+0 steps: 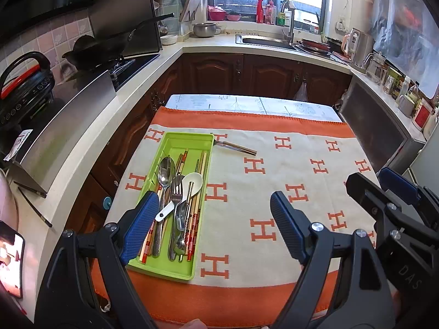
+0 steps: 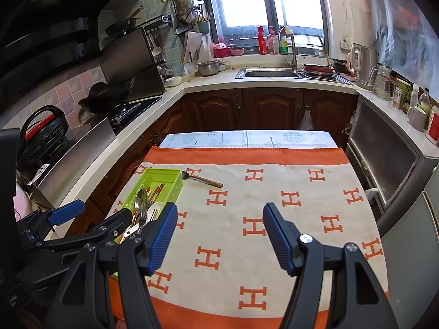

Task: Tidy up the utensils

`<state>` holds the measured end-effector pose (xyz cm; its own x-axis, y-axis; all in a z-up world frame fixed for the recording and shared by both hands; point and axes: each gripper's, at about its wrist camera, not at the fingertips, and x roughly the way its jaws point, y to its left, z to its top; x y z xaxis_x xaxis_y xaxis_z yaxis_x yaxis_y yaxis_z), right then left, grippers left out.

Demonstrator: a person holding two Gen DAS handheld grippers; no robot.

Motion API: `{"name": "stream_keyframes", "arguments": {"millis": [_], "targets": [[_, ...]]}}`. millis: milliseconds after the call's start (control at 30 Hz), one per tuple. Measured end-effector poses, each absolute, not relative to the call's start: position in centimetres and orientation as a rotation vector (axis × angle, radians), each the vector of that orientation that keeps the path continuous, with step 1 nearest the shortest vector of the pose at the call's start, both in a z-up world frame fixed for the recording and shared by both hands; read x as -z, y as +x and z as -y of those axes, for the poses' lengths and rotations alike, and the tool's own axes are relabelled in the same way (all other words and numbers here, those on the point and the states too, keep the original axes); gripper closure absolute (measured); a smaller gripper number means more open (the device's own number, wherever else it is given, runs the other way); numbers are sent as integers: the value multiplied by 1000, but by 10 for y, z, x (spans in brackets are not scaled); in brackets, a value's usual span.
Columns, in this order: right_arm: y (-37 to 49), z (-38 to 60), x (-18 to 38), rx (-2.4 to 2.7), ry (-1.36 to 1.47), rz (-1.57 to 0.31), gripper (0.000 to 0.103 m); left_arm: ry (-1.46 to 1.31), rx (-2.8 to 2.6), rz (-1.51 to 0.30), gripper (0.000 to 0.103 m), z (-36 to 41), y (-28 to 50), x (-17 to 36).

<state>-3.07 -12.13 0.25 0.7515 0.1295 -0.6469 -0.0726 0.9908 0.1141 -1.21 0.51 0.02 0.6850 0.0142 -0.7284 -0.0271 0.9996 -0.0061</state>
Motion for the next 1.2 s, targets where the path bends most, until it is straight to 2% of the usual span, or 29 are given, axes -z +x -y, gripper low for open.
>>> {"name": "stream_keyframes", "arguments": {"millis": [1200], "targets": [[-26, 132, 5, -117, 101, -733, 38, 2, -31, -822, 21, -9, -5, 3]]}}
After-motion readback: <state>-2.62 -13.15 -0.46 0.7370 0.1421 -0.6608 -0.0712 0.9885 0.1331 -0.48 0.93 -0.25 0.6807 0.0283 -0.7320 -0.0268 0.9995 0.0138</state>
